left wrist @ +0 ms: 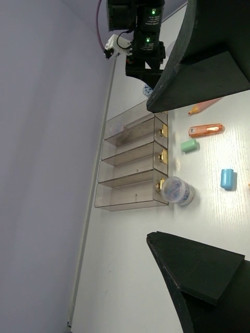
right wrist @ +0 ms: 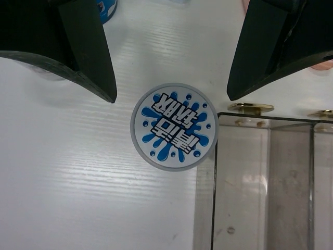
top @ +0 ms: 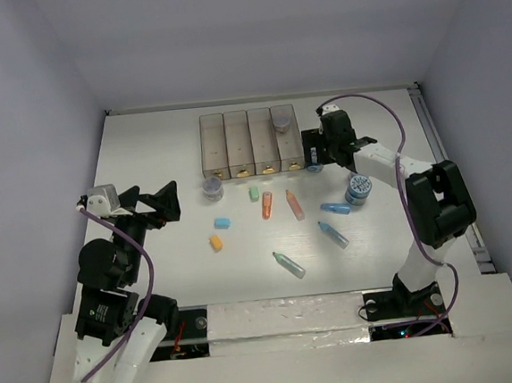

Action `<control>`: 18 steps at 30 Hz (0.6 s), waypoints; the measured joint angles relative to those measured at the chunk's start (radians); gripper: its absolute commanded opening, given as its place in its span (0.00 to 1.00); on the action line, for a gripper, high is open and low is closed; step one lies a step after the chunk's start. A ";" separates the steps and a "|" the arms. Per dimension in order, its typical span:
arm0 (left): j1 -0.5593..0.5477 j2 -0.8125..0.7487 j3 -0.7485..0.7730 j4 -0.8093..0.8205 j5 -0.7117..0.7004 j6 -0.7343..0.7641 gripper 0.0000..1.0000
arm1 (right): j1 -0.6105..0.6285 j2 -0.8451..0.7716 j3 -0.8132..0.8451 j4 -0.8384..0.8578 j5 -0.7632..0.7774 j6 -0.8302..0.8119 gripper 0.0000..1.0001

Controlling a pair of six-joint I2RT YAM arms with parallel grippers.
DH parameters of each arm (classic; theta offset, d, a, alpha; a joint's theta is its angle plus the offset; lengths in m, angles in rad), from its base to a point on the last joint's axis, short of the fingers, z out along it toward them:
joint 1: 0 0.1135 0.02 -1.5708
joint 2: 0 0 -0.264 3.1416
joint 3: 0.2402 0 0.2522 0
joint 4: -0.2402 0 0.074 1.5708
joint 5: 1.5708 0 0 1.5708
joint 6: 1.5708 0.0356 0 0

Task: Sort the stationery into containers
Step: Pick up the stationery from the center of the board.

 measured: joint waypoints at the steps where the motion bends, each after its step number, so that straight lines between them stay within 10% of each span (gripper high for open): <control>1: 0.000 0.000 0.000 0.000 0.000 0.000 0.99 | 0.000 0.014 0.005 -0.010 -0.001 0.000 0.91; 18: 0.000 0.008 0.000 0.000 0.000 0.000 0.99 | -0.032 0.093 0.091 -0.038 0.002 -0.007 0.83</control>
